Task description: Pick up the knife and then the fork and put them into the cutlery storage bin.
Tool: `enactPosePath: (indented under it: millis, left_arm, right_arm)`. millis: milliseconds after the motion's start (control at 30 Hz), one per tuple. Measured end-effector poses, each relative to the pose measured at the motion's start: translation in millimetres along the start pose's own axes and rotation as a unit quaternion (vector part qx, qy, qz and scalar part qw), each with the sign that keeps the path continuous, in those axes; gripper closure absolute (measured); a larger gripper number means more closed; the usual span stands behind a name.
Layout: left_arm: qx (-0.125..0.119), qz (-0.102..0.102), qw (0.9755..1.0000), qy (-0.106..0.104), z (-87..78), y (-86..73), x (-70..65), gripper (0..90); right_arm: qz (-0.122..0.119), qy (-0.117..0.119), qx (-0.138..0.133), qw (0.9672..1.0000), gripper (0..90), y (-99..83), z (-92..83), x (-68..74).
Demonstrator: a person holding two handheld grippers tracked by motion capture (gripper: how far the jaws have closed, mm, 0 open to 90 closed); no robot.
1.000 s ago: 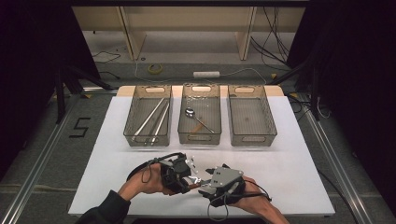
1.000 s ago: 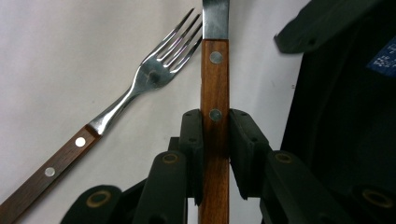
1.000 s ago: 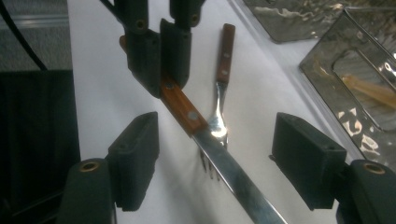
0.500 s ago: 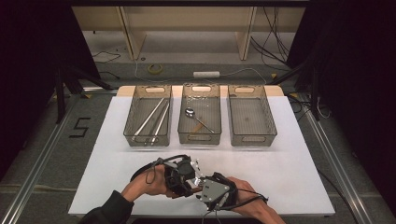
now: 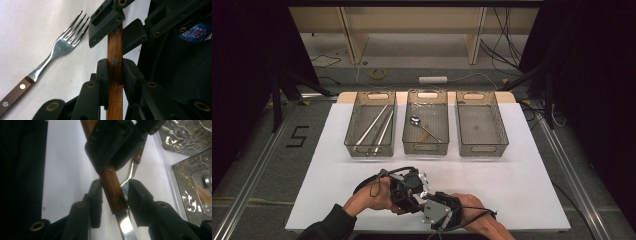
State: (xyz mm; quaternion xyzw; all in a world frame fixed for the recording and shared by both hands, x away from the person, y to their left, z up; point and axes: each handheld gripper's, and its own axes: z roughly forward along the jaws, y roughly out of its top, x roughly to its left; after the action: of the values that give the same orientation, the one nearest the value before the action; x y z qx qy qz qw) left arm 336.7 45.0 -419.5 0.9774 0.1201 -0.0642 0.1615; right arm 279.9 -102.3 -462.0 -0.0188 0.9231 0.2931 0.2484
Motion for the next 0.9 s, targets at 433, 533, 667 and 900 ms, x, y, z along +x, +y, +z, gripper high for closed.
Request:
enactPosePath:
  millis: [433,533,667,900]
  left_arm:
    - [-0.006,0.016,0.9998,-0.005,-1.4,1.5,-2.2,75.3]
    - [-0.01,0.015,0.9997,-0.015,-0.8,0.5,-0.7,74.8]
    - [-0.018,0.018,0.9997,-0.008,-0.2,1.4,-1.1,73.4]
    - [-0.043,0.005,0.9988,0.022,-9.1,-0.3,2.4,47.1]
  right_arm:
    - [-0.091,-0.007,0.018,0.9957,76.8,0.1,-2.5,5.7]
    - [-0.103,-0.001,0.018,0.9945,77.7,0.8,-3.8,6.5]
    - [-0.11,-0.003,0.022,0.9936,78.0,0.0,-4.4,6.1]
    - [-0.101,-0.006,0.021,0.9946,78.1,-3.4,-8.7,1.6]
